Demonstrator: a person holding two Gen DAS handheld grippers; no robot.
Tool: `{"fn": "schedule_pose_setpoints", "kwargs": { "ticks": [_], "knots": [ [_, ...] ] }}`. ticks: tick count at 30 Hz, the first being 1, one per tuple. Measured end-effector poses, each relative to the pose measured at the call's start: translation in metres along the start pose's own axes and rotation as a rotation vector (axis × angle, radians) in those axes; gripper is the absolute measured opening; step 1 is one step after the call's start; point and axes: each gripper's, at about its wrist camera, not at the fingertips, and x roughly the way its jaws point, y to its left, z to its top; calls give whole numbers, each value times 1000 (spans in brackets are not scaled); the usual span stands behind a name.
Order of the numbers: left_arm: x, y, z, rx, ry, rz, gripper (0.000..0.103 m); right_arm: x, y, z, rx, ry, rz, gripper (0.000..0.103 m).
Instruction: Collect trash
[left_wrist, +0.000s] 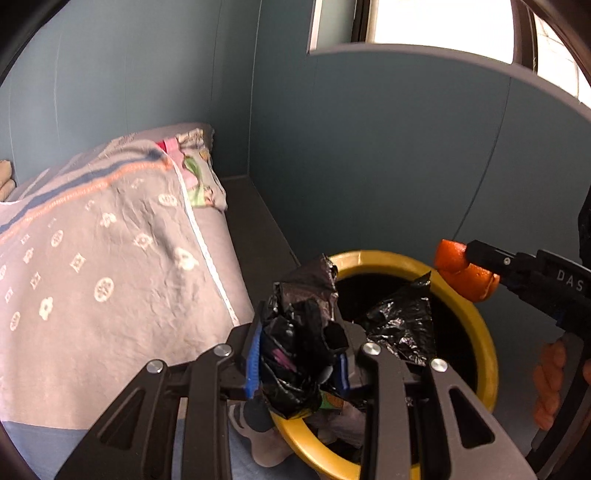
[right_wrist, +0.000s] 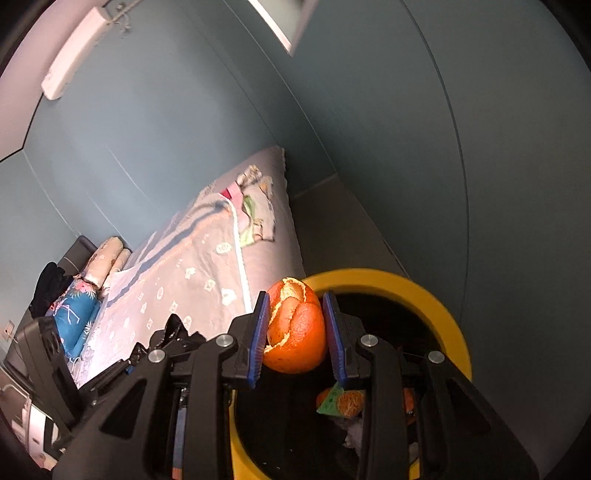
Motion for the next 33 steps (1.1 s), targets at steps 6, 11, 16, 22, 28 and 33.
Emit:
{"fn": "schedule_pose_setpoints", "kwargs": {
  "ticks": [6, 11, 16, 22, 28, 33],
  "knots": [
    [24, -5, -5, -4, 32, -29, 30, 22, -5, -4, 4, 20, -3, 29],
    [34, -6, -10, -4, 56, -46, 36, 34, 0, -1, -8, 21, -5, 31],
    [30, 2, -11, -23, 53, -50, 53, 33, -4, 0, 15, 1, -12, 39],
    [20, 16, -9, -58, 33, -56, 63, 28, -3, -1, 27, -4, -32, 42],
    [10, 22, -6, -73, 14, -60, 63, 23, 0, -2, 33, -2, -30, 42],
    [1, 35, -5, -102, 4, -50, 63, 14, 4, 1, 20, -8, -29, 42]
  ]
}}
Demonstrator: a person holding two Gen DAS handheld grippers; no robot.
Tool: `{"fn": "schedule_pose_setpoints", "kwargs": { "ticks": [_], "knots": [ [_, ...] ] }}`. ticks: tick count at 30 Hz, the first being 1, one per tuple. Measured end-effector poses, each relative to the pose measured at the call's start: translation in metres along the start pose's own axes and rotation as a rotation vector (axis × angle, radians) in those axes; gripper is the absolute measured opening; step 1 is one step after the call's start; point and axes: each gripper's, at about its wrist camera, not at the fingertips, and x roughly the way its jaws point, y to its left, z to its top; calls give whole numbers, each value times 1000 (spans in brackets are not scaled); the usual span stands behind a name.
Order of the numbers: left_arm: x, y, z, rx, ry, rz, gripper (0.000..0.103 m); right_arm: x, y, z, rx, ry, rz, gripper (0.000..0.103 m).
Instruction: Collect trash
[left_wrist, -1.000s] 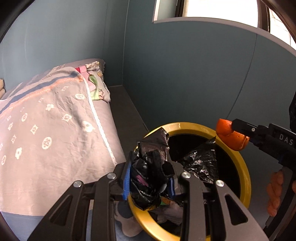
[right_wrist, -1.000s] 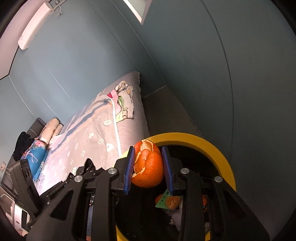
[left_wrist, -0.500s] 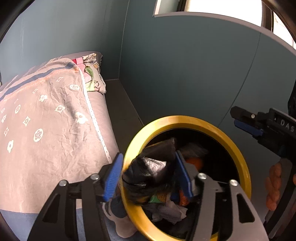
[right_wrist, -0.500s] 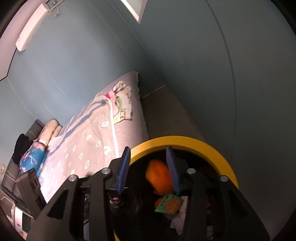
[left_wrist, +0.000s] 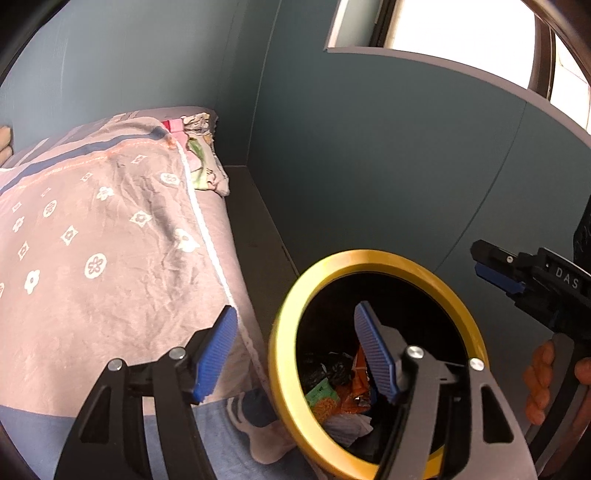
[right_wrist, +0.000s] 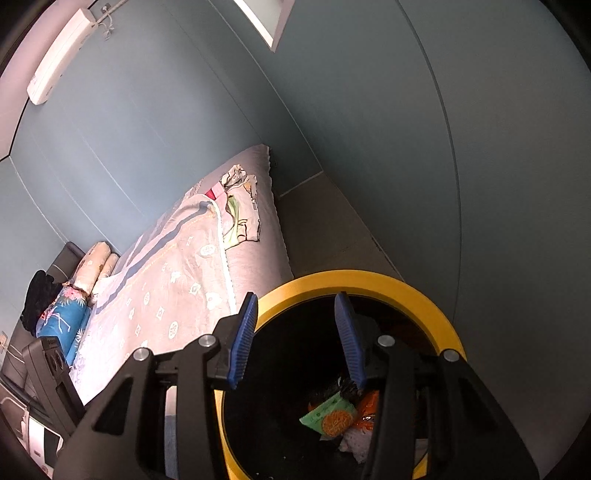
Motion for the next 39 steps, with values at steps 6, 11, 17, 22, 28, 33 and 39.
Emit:
{"fn": "schedule_pose_setpoints", "kwargs": {
  "ticks": [6, 11, 17, 22, 28, 33, 39],
  "knots": [
    [-26, 23, -1, -37, -30, 36, 63, -3, 20, -4, -26, 17, 26, 43],
    [-57, 45, -5, -61, -68, 85, 64, -3, 45, -13, -70, 40, 58, 43],
    [-100, 76, -11, -90, -124, 153, 68, -6, 94, -30, -161, 70, 113, 44],
    [-141, 99, -14, -109, -188, 215, 73, -15, 135, -45, -229, 74, 162, 49],
    [-203, 128, -27, -143, -290, 300, 89, -44, 191, -69, -316, 20, 172, 62],
    [-245, 148, -40, -165, -355, 356, 95, -75, 230, -91, -349, -48, 156, 82],
    [-284, 160, -60, -187, -416, 387, 95, -108, 259, -115, -405, -136, 132, 95]
  ]
}}
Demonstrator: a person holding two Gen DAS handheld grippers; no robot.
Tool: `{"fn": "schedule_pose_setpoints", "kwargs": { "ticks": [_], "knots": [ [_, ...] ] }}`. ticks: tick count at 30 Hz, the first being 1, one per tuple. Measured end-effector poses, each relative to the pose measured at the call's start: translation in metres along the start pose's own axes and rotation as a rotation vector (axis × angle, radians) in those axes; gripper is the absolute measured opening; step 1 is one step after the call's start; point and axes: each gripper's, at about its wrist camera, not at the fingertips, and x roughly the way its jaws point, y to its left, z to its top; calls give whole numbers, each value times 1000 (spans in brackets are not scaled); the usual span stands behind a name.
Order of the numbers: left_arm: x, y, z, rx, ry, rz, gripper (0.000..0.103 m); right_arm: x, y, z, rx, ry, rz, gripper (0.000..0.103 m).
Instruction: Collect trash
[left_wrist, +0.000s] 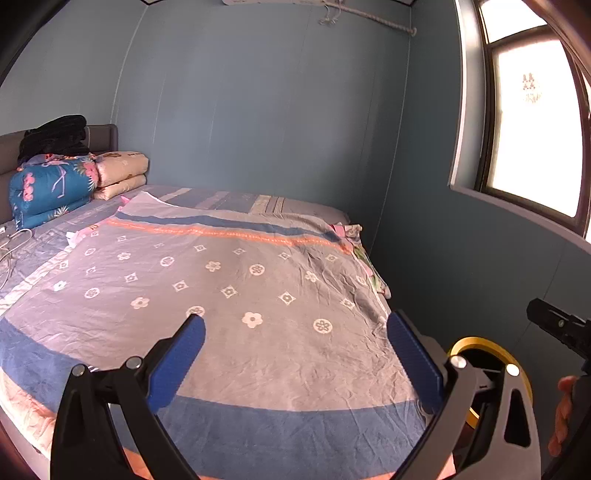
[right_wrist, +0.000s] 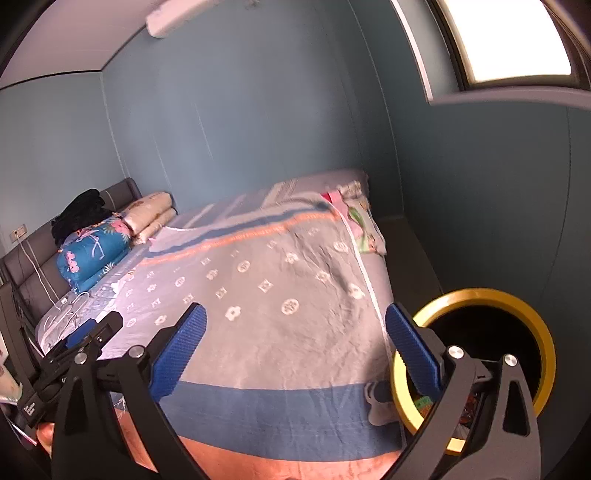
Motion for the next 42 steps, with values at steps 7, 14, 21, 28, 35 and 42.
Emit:
{"fn": "schedule_pose_setpoints", "kwargs": {
  "ticks": [7, 14, 21, 28, 35, 42],
  "knots": [
    [-40, 13, -17, 32, -62, 65, 95, -19, 24, -23, -33, -57, -69, 95],
    [-59, 18, -40, 31, -45, 69, 95, -26, 28, -41, -34, -70, -94, 95],
    [-74, 15, -48, 22, -78, 76, 95, -26, 26, -53, -35, -87, -110, 95],
    [-76, 11, -50, 36, -89, 76, 95, -23, 24, -57, -27, -83, -107, 95],
    [-74, 12, -50, 22, -79, 64, 95, -18, 22, -62, -16, -69, -105, 95],
    [-71, 15, -50, 12, -65, 54, 95, -13, 21, -65, -8, -53, -108, 95]
  ]
}}
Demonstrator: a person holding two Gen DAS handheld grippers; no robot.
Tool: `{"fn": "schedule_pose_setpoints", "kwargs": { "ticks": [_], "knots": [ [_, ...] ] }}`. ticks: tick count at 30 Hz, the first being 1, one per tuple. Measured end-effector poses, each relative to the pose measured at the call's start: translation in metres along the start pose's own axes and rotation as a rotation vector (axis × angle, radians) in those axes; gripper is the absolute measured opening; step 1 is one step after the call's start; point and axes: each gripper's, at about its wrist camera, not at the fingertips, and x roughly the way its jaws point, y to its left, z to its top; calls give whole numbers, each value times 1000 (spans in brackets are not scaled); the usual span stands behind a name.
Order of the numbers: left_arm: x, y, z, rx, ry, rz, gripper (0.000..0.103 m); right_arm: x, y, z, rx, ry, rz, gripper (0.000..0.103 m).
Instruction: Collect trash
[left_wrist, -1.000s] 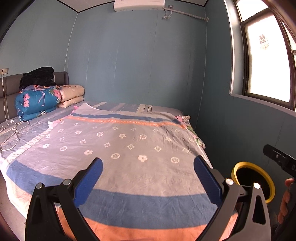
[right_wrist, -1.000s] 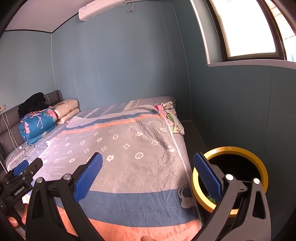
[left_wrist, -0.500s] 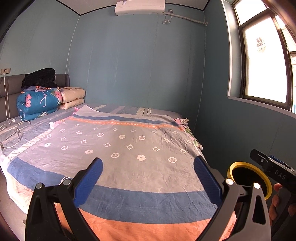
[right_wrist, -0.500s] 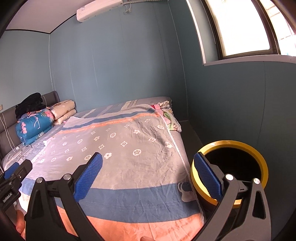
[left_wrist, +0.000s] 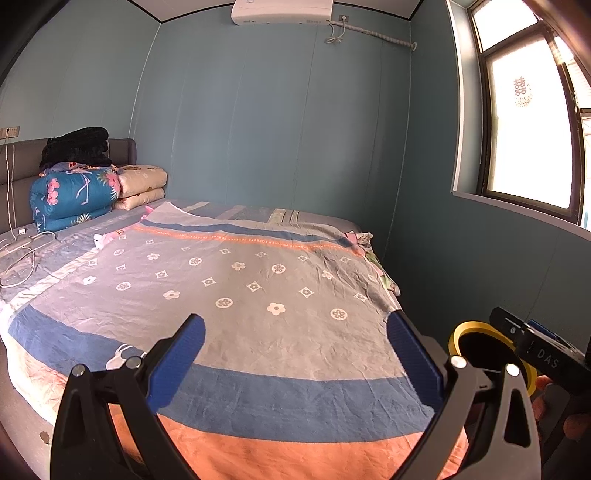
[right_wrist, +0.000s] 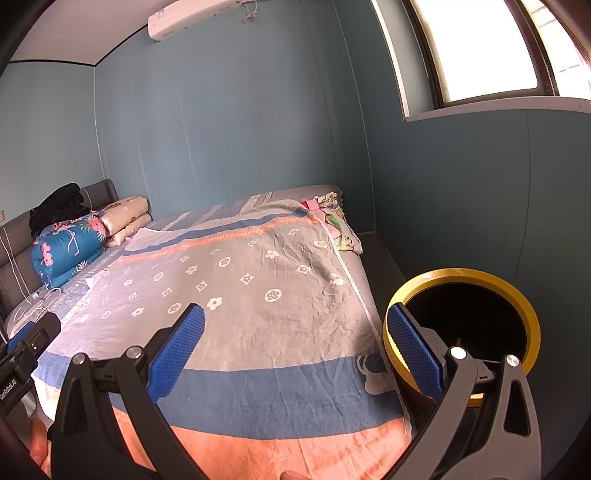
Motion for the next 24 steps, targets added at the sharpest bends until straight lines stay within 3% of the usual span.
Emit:
{"fn": "schedule_pose_setpoints", "kwargs": {
  "ticks": [24],
  "knots": [
    [1, 0, -4, -10, 13, -9, 95, 9, 2, -6, -16, 21, 10, 95]
  ]
}}
